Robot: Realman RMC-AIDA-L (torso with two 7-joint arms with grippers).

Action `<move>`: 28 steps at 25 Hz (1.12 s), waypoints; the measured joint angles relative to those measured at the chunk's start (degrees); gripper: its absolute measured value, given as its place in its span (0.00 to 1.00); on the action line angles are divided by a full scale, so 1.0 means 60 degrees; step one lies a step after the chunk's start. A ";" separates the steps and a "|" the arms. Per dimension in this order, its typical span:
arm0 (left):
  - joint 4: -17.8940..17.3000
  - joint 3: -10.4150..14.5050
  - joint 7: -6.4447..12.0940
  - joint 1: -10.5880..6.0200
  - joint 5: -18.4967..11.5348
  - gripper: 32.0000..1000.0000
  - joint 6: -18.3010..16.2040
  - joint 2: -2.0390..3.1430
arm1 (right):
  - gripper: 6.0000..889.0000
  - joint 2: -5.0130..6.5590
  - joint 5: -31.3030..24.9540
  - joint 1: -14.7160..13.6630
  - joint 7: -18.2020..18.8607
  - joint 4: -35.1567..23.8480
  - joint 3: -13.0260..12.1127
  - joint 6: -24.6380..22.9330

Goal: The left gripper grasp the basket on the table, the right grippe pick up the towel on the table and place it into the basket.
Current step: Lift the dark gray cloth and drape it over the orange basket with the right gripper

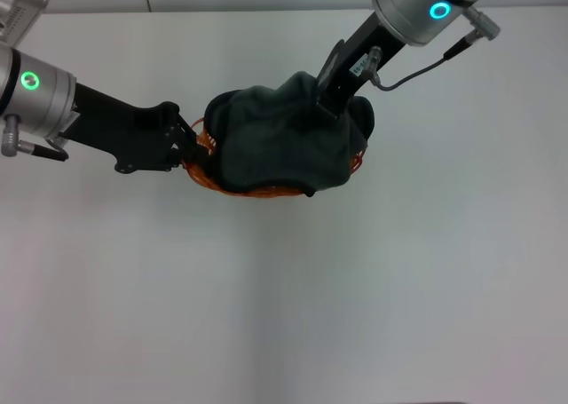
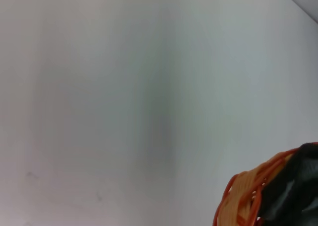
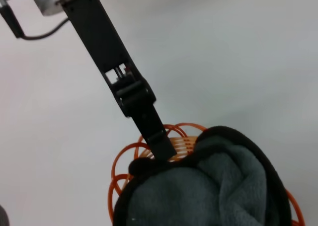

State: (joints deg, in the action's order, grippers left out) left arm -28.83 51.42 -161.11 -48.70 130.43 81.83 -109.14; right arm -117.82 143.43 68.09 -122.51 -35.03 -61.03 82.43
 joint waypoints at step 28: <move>0.0000 0.0014 0.0000 -0.0059 0.0000 0.07 -0.0001 -0.0033 | 0.15 -0.0167 0.0015 0.0304 0.0188 0.0991 -0.0537 -0.1090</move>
State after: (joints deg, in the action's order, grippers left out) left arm -28.83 51.50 -161.10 -49.06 130.43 81.83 -109.33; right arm -118.82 143.52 69.92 -121.39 -29.08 -64.25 75.90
